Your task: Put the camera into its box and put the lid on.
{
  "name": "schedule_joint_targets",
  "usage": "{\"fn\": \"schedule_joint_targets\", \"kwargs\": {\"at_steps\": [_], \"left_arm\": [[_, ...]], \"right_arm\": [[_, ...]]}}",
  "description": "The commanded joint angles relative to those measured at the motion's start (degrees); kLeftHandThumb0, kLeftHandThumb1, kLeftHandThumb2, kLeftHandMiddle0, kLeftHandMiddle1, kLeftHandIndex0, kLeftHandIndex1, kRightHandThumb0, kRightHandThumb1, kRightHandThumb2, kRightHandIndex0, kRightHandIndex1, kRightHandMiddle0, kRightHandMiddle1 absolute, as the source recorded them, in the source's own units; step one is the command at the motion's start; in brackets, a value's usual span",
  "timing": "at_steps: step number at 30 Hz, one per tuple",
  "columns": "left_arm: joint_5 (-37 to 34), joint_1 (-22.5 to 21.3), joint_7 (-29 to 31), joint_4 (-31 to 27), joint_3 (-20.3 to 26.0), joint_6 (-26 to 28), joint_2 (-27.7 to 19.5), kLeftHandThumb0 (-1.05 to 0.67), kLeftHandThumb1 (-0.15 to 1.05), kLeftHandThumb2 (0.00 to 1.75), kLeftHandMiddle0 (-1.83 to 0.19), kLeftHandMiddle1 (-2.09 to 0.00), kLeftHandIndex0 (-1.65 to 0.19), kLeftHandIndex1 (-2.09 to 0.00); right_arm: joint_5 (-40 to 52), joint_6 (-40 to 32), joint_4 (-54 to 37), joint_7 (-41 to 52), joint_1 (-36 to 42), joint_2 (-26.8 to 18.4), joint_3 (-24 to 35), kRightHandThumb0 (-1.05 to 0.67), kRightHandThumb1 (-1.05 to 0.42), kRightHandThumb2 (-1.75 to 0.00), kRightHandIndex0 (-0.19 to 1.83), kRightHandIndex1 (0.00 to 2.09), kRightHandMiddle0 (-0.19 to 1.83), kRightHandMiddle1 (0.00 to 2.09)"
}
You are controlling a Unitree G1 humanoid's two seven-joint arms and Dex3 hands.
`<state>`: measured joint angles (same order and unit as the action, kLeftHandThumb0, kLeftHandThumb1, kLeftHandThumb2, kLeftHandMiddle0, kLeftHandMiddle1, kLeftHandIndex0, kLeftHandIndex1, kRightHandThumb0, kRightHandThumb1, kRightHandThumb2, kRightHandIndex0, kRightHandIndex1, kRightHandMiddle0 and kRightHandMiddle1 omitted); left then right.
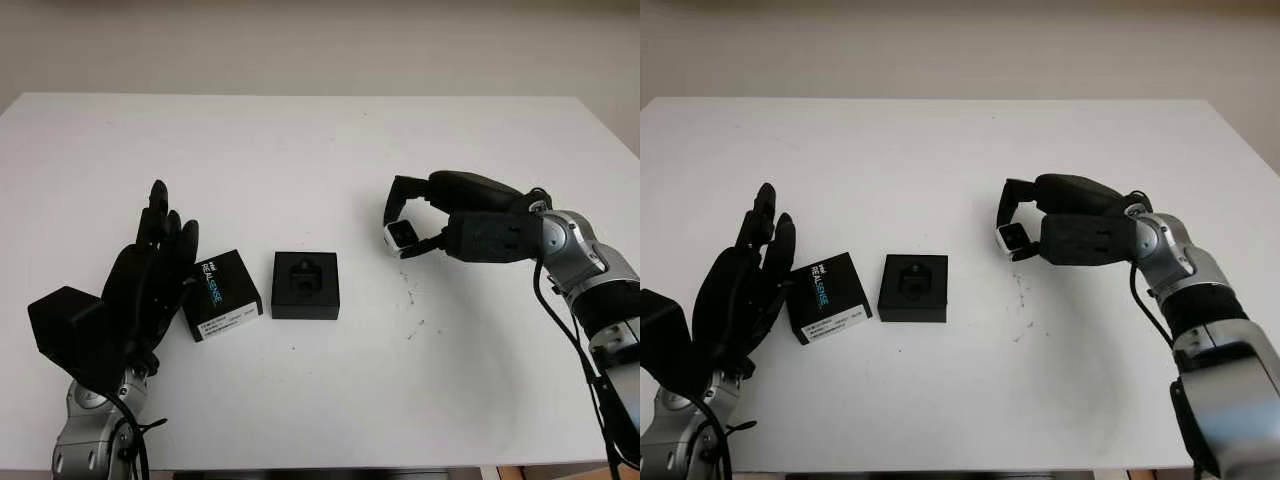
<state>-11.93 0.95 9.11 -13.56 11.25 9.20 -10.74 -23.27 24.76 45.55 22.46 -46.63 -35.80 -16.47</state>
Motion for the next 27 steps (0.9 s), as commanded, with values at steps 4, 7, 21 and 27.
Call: {"fn": "schedule_joint_targets", "kwargs": {"at_steps": [4, 7, 21, 27], "left_arm": [[0.03, 0.01, -0.22, -0.45, -0.59, -0.69, 0.79, -0.67, 1.05, 0.48, 0.19, 0.0, 0.19, 0.0], [0.16, 0.04, -0.3, -0.1, -0.72, -1.08, 1.14, -0.67, 1.05, 0.47, 0.19, 0.0, 0.19, 0.0], [1.49, 1.0, -1.91, -0.89, -2.09, -1.73, 2.49, -0.67, 1.05, 0.47, 0.19, -0.01, 0.19, 0.0], [1.97, 0.86, -2.55, -1.23, -2.7, -1.49, 2.88, -0.68, 1.05, 0.47, 0.19, 0.0, 0.19, 0.0]], "right_arm": [[2.12, -6.99, -10.69, 3.32, 2.92, 0.22, 2.19, -0.31, -1.0, -0.06, 0.28, 0.05, 0.18, 1.91], [2.62, -12.08, -17.06, 6.37, 4.38, 0.09, 2.58, -0.32, -1.01, -0.06, 0.28, 0.05, 0.16, 1.94], [10.78, -28.22, -36.89, 13.26, 11.55, 2.07, 6.65, -0.33, -1.0, -0.05, 0.3, 0.06, 0.18, 2.05], [10.16, -34.84, -43.43, 13.08, 13.63, 2.62, 6.22, -0.36, -1.01, -0.05, 0.29, 0.05, 0.14, 2.0]]}}
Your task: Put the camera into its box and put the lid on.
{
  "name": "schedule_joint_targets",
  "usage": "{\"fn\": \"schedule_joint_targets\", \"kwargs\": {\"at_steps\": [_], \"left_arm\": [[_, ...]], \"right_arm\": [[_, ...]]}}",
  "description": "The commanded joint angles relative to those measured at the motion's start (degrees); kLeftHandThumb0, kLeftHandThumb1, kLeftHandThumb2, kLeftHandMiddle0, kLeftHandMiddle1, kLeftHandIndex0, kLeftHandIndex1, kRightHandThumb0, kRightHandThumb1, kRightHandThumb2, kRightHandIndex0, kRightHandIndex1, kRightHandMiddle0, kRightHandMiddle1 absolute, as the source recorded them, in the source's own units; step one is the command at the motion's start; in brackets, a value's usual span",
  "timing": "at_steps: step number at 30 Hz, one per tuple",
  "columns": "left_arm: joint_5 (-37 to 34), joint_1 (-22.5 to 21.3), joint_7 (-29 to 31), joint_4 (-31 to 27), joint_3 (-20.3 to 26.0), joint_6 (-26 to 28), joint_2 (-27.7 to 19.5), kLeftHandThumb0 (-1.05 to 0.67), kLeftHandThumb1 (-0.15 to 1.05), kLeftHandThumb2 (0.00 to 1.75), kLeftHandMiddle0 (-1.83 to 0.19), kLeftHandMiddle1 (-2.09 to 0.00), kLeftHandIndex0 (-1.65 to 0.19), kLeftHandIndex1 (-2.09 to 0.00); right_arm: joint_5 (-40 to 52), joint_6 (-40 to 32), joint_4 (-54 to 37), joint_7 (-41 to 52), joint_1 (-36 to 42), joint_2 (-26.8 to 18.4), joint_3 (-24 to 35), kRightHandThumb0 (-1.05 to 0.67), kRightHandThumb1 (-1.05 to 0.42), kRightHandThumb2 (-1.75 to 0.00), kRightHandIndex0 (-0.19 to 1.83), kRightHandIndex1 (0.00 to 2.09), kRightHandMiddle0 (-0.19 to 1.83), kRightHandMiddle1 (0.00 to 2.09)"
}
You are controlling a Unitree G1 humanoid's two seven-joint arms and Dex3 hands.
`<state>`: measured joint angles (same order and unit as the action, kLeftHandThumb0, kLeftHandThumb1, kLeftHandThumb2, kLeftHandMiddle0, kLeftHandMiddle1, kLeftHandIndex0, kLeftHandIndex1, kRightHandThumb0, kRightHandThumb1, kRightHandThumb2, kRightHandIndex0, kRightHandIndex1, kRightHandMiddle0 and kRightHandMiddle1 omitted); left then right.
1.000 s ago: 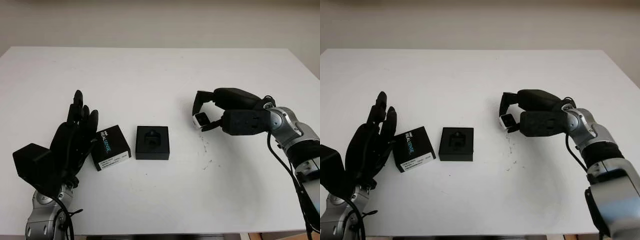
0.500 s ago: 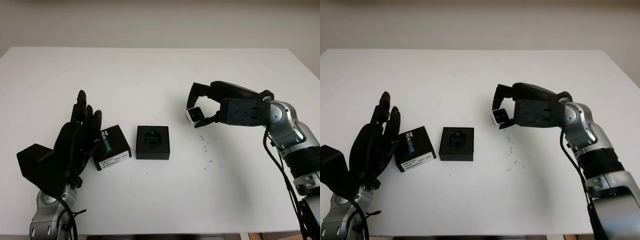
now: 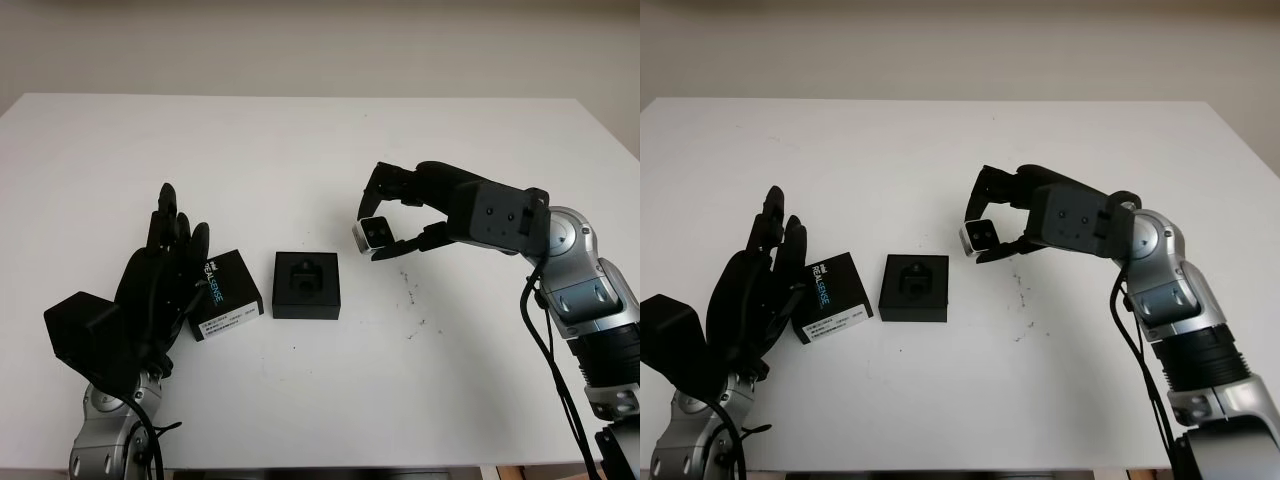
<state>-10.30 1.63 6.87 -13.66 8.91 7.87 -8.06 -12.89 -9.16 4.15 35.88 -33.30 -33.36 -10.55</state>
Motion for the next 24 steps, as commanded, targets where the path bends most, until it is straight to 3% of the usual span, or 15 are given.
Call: {"fn": "schedule_joint_targets", "kwargs": {"at_steps": [1, 10, 24], "left_arm": [[0.4, 0.14, -0.49, -1.34, -0.46, 0.07, 0.34, -0.67, 1.05, 0.47, 0.19, 0.0, 0.19, 0.0], [0.58, -0.23, -1.26, -1.71, -0.74, 0.17, 0.68, -0.68, 1.05, 0.47, 0.19, -0.01, 0.19, 0.0], [0.37, -0.7, -1.86, -2.29, -1.01, 0.62, 0.94, -0.68, 1.05, 0.45, 0.19, -0.01, 0.19, 0.0]], "right_arm": [[-0.67, -2.27, -3.09, -0.49, 0.57, 0.4, 0.05, -0.39, -1.01, -0.05, 0.29, 0.05, 0.14, 1.99], [-0.97, -12.45, -7.93, -1.21, 0.84, 4.55, -1.41, -0.42, -1.01, -0.06, 0.3, 0.06, 0.14, 2.08], [-1.67, -20.13, -6.49, -2.52, -2.25, 10.36, -4.41, -0.42, -1.03, -0.06, 0.32, 0.07, 0.11, 2.05]]}}
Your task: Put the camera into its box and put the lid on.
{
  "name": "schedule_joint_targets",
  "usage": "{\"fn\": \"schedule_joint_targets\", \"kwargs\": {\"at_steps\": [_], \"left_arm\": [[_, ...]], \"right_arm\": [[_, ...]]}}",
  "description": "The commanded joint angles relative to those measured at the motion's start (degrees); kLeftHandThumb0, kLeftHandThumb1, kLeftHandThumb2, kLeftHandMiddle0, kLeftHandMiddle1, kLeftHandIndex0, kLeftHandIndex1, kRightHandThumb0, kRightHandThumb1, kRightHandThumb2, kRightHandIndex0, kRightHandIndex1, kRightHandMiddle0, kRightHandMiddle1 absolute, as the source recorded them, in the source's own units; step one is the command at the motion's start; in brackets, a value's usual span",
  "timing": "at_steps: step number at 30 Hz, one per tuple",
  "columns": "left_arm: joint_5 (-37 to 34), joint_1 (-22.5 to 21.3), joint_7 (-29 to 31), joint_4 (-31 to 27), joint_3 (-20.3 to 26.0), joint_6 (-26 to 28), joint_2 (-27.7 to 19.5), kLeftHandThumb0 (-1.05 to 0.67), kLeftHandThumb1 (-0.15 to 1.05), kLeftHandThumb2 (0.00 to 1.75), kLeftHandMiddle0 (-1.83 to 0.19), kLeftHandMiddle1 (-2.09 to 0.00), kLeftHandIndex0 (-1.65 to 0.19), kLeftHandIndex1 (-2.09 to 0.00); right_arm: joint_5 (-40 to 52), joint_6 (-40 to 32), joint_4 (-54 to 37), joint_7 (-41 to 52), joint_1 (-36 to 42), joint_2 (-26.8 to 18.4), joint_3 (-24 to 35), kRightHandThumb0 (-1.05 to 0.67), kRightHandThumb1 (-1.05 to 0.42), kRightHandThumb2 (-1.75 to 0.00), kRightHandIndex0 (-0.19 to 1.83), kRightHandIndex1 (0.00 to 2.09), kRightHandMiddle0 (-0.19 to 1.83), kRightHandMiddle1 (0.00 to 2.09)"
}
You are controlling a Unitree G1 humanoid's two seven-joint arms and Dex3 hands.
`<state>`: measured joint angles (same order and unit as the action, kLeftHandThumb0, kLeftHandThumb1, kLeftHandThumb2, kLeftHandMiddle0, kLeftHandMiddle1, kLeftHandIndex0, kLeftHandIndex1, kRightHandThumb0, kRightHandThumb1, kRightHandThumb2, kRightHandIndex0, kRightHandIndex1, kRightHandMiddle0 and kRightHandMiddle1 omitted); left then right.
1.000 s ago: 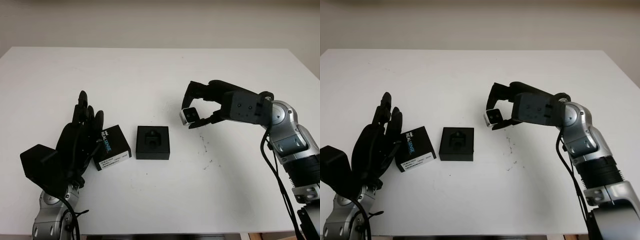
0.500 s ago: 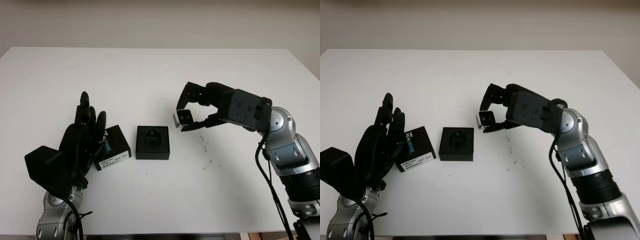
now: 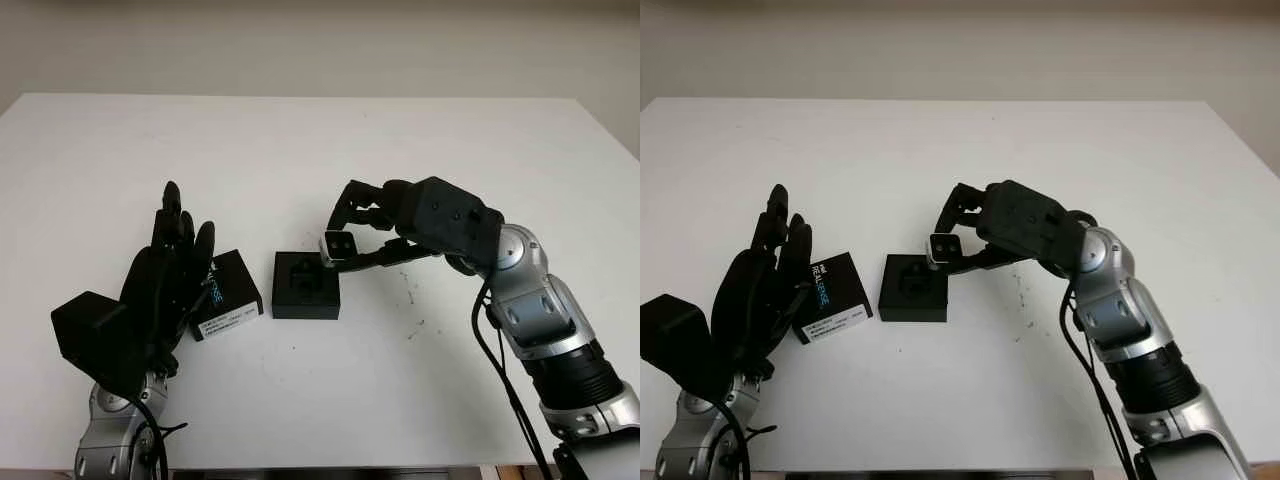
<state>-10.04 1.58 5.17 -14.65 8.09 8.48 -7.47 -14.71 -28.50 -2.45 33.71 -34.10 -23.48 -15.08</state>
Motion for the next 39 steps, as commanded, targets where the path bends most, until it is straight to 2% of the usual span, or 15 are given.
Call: {"fn": "schedule_joint_targets", "kwargs": {"at_steps": [1, 7, 17, 29, 39], "left_arm": [[0.21, -0.7, -0.25, -1.28, -0.25, -0.04, 0.34, -0.68, 1.05, 0.45, 0.19, -0.01, 0.19, 0.0], [0.43, -0.62, -1.1, -1.69, -0.59, 0.55, 0.46, -0.68, 1.05, 0.45, 0.19, -0.02, 0.19, 0.0], [0.76, -0.67, -0.69, -0.89, -0.75, -0.47, 0.33, -0.67, 1.05, 0.47, 0.19, -0.02, 0.19, 0.0], [0.69, -0.75, -0.2, -0.33, -0.58, -1.0, 0.59, -0.67, 1.05, 0.46, 0.19, -0.01, 0.19, 0.0], [0.94, -0.6, -0.13, -0.58, -0.56, -0.94, 0.39, -0.68, 1.05, 0.46, 0.19, -0.01, 0.19, 0.0]], "right_arm": [[0.18, -1.85, 0.15, -0.42, -1.68, 0.88, 0.03, -0.42, -1.03, -0.06, 0.31, 0.06, 0.11, 2.05], [-0.24, -4.88, 0.07, -1.99, -1.73, 2.89, -0.81, -0.42, -1.04, -0.06, 0.31, 0.06, 0.1, 2.07], [1.04, -5.87, -0.96, -4.07, 0.19, 5.33, -0.74, -0.4, -1.03, -0.05, 0.29, 0.05, 0.12, 2.03], [1.54, -7.53, -3.83, -5.07, 2.94, 5.52, -1.45, -0.39, -1.04, -0.05, 0.3, 0.06, 0.1, 2.04], [1.1, -4.47, -3.22, -6.44, 4.93, 5.37, -2.11, -0.39, -1.03, -0.05, 0.32, 0.07, 0.12, 2.06]]}}
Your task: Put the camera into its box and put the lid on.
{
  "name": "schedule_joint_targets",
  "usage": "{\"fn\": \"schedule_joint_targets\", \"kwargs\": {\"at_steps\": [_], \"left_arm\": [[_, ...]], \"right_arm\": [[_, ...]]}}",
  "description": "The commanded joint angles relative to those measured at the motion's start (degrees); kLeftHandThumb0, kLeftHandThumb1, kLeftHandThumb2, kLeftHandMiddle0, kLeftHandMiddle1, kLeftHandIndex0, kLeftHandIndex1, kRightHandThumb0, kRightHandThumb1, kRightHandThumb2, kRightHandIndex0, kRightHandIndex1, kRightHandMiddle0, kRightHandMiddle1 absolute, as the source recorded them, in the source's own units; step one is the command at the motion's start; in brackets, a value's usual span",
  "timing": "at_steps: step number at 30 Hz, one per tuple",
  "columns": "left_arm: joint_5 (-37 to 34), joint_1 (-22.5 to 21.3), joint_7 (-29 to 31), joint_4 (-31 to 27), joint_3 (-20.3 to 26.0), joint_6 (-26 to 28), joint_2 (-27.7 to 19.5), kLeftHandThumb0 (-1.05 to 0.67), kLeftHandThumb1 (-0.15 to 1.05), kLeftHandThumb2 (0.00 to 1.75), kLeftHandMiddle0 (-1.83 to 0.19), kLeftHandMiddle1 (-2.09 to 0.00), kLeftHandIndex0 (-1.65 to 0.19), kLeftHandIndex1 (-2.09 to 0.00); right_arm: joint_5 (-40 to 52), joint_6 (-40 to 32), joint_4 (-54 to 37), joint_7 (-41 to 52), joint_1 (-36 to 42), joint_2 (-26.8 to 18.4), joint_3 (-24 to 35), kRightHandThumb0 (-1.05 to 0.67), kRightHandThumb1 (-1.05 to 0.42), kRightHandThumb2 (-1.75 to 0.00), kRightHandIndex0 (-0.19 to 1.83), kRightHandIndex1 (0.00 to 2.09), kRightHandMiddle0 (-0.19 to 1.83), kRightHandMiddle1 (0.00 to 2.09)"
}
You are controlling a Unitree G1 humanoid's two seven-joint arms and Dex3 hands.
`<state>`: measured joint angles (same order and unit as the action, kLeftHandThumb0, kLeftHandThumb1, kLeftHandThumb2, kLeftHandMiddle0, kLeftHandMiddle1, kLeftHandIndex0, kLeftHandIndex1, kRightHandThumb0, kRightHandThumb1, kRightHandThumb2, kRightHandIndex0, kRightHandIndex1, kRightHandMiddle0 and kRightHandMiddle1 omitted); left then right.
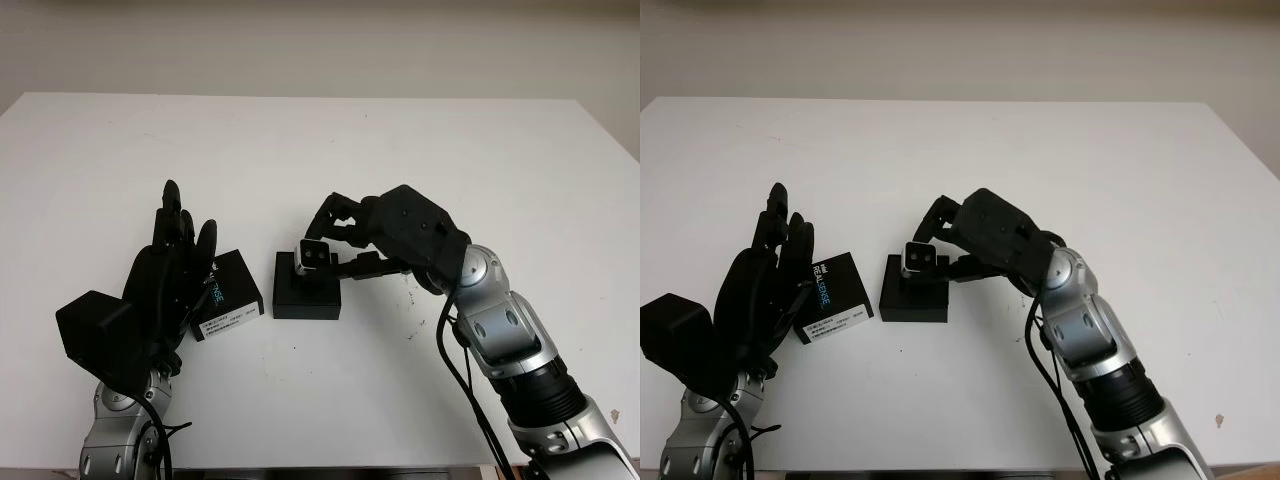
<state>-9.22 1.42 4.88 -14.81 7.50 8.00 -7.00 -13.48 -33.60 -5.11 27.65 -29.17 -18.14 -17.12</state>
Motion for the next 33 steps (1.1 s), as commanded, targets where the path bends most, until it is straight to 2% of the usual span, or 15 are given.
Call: {"fn": "schedule_joint_targets", "kwargs": {"at_steps": [1, 33], "left_arm": [[0.14, -0.46, 0.13, -0.4, 0.03, -0.5, -0.06, -0.67, 1.05, 0.46, 0.19, -0.01, 0.19, 0.0], [0.07, 0.27, 0.23, -1.04, -0.23, -0.5, 0.36, -0.7, 1.05, 0.45, 0.19, 0.0, 0.19, 0.0]], "right_arm": [[-0.16, 0.53, -0.59, -0.52, 0.07, 0.1, -0.1, -0.39, -1.03, -0.05, 0.32, 0.07, 0.12, 2.06], [-1.98, 1.84, 0.99, -3.2, 1.83, 0.87, -1.11, -0.36, -1.05, -0.06, 0.32, 0.06, 0.08, 2.09]]}}
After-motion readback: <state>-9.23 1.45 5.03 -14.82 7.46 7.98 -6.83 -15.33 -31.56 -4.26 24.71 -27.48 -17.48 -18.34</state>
